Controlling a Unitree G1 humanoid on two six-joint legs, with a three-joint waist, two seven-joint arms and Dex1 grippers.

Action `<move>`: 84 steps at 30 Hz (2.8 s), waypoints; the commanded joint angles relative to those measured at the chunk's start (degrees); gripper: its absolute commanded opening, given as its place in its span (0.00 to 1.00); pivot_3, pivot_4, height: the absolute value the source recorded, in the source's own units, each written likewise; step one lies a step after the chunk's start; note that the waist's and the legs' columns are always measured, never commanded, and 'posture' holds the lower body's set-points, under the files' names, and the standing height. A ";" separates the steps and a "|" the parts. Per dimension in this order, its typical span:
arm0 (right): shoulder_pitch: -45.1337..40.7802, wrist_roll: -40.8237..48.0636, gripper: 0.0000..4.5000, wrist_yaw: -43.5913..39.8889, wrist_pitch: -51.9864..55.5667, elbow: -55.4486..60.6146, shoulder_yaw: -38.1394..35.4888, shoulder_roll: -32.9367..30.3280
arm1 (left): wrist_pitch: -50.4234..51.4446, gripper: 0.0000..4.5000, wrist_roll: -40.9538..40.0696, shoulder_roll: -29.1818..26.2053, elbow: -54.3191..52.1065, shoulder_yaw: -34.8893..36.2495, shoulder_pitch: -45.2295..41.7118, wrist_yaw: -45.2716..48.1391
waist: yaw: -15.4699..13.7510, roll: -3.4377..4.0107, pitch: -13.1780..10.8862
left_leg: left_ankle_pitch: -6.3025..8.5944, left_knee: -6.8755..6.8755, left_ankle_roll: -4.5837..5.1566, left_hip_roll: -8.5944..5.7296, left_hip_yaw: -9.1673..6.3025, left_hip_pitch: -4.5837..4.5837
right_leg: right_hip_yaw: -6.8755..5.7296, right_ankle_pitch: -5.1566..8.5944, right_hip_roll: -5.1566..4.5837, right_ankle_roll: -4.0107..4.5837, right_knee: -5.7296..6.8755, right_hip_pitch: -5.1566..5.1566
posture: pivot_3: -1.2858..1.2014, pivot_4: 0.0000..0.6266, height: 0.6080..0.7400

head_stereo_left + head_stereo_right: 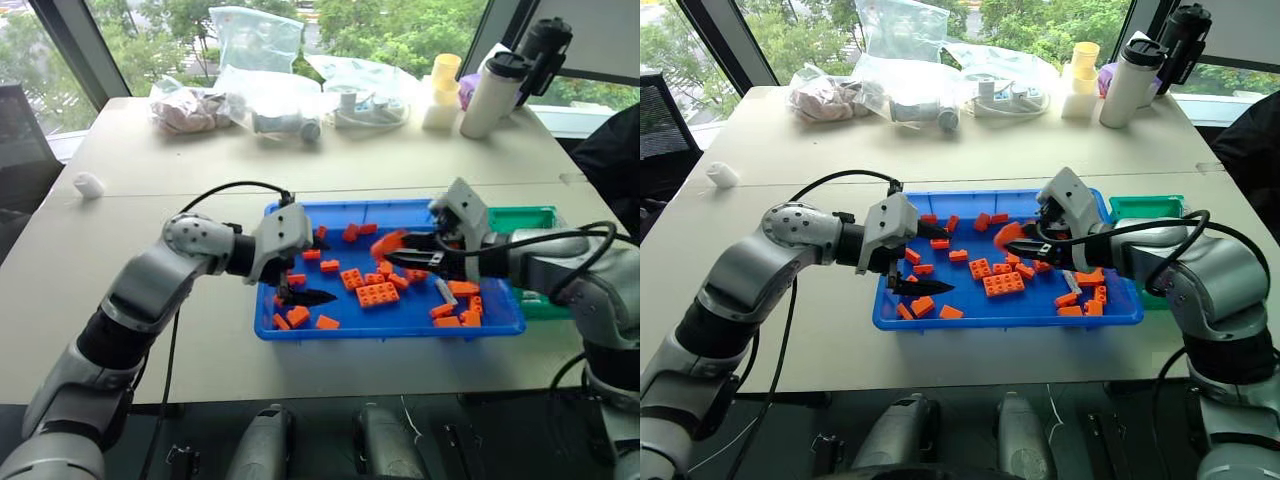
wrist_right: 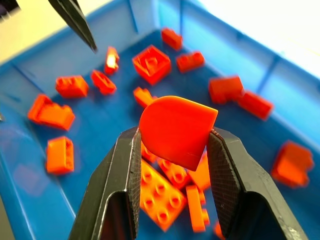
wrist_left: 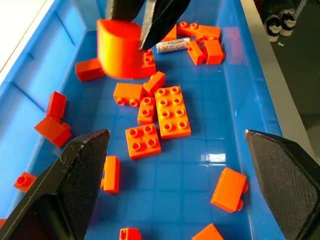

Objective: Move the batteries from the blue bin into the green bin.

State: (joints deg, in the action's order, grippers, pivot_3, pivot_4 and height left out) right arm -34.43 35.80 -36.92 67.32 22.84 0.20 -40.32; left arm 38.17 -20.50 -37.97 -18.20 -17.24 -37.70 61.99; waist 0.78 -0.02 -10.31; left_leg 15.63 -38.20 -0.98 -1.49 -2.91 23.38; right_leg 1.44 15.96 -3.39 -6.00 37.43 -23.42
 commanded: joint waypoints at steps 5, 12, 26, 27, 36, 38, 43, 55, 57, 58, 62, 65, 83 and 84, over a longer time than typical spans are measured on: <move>-2.65 -6.60 0.60 1.50 -5.91 -5.36 6.26 2.06 | 0.05 1.00 -0.14 -0.49 -2.40 0.87 0.20 -0.53 | -0.18 0.00 0.00 | 0.00 0.00 -0.01 -0.07 -0.01 0.05 | -0.01 0.00 -0.09 0.00 -0.05 0.00 | 0.52 0.24 1.00; -0.08 -5.72 0.99 -3.80 -3.53 -3.56 0.97 -9.53 | 1.58 1.00 -1.24 -1.34 -4.34 2.29 1.43 -1.27 | -0.35 0.00 0.00 | 0.00 0.00 0.00 -0.07 -0.02 0.06 | -0.02 0.00 -0.10 0.00 -0.06 -0.01 | 0.52 0.24 1.00; 13.85 -3.97 0.99 -8.38 -0.99 2.51 -1.03 -20.57 | -0.16 1.00 -0.78 0.19 -2.67 0.30 -0.53 -0.37 | -0.26 -0.02 0.00 | 0.01 -0.02 0.01 -0.03 0.06 -0.01 | 0.01 0.00 -0.07 0.00 0.00 0.04 | 0.52 0.24 1.00; 14.14 -4.53 0.99 -8.25 -1.36 2.15 -0.69 -20.76 | -0.21 1.00 -0.77 0.19 -2.67 0.27 -0.54 -0.34 | -0.21 -0.02 0.00 | 0.00 -0.03 0.01 -0.04 0.06 -0.01 | 0.01 0.00 -0.08 0.00 0.00 0.03 | 0.52 0.24 1.00; 14.59 -7.11 0.99 -8.72 -3.98 -1.82 1.15 -19.88 | 0.23 1.00 -0.75 0.23 -3.11 0.30 -0.41 -0.77 | -0.13 -0.02 0.00 | 0.00 -0.02 0.01 -0.02 0.05 -0.01 | 0.00 0.00 -0.05 0.00 0.01 0.02 | 0.52 0.24 1.00; 13.96 -6.64 0.99 -9.03 -4.03 -3.02 1.29 -18.70 | 0.36 1.00 -0.79 0.23 -3.24 0.33 -0.32 -0.92 | -0.13 -0.02 0.00 | 0.00 -0.02 0.01 -0.02 0.05 -0.01 | 0.01 0.00 -0.05 0.00 0.01 0.02 | 0.52 0.24 1.00; 12.57 -8.82 0.94 -9.44 -5.66 -6.98 4.13 -17.74 | 0.81 1.00 -0.91 0.18 -3.58 0.44 -0.12 -1.30 | -0.13 -0.02 0.00 | 0.00 -0.02 0.01 -0.02 0.05 -0.01 | 0.01 0.00 -0.05 0.00 0.01 0.02 | 0.52 0.24 1.00; 8.64 -15.29 0.01 -10.62 -10.46 -11.63 9.72 -17.58 | 1.18 1.00 -0.88 0.14 -3.80 0.62 -0.08 -1.99 | -0.24 -0.02 0.00 | 0.00 -0.06 0.01 -0.06 0.04 -0.01 | 0.00 0.00 -0.09 0.00 0.01 0.06 | 0.52 0.24 1.00; 7.47 -15.16 0.01 -9.95 -9.98 -11.68 8.77 -16.47 | 1.03 1.00 -0.86 0.03 -3.57 0.66 -0.15 -1.97 | -0.17 -0.02 0.00 | 0.00 -0.06 0.01 -0.05 0.02 -0.01 | -0.01 0.00 -0.09 0.00 0.01 0.06 | 0.52 0.24 1.00; 6.91 -14.64 0.01 -9.75 -9.36 -11.37 7.87 -15.99 | 1.00 1.00 -0.88 -0.01 -3.51 0.68 -0.17 -1.98 | -0.15 -0.02 0.00 | 0.00 -0.06 0.00 -0.05 0.04 -0.01 | 0.00 0.00 -0.09 0.00 0.01 0.05 | 0.52 0.24 1.00; 5.29 -11.86 0.01 -9.39 -6.29 -9.91 3.65 -14.44 | 0.96 1.00 -0.96 -0.01 -3.44 0.65 -0.19 -2.00 | -0.16 -0.02 0.00 | 0.00 -0.05 0.00 -0.05 0.03 -0.01 | 0.00 0.00 -0.08 0.00 0.02 0.03 | 0.52 0.24 1.00; 3.74 -9.08 0.01 -8.45 -3.03 -9.14 -1.04 -12.93 | 0.98 1.00 -1.68 0.34 -3.18 1.10 -0.29 -1.81 | -0.17 -0.02 0.00 | 0.00 -0.05 0.00 -0.05 0.03 0.00 | 0.00 0.00 -0.08 0.00 0.02 0.03 | 0.52 0.24 1.00; 2.97 -14.27 0.01 3.56 -3.08 -23.87 -17.98 -17.59 | 1.69 1.00 -6.40 3.22 -0.97 4.53 -2.73 -1.94 | 0.23 0.01 0.01 | 0.00 0.00 0.00 0.00 0.13 -0.03 | 0.04 0.00 -0.05 0.00 0.04 0.00 | 0.52 0.24 1.00; 3.17 -14.76 0.01 3.72 -3.50 -24.44 -17.74 -17.88 | 1.66 1.00 -6.31 3.15 -0.91 4.47 -2.72 -1.96 | 0.22 0.01 0.01 | 0.00 0.00 0.00 0.00 0.13 -0.03 | 0.04 0.00 -0.04 0.00 0.05 -0.01 | 0.52 0.24 1.00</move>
State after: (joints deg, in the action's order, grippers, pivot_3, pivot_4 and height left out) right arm -30.73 21.74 -33.51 65.36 -1.85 -16.48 -56.77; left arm 40.40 -26.48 -34.69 -18.33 -13.76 -39.21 59.78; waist 1.00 0.00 -10.30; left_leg 15.63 -38.20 -0.97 -1.49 -2.77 23.35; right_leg 1.49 15.96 -3.42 -6.00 37.48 -23.43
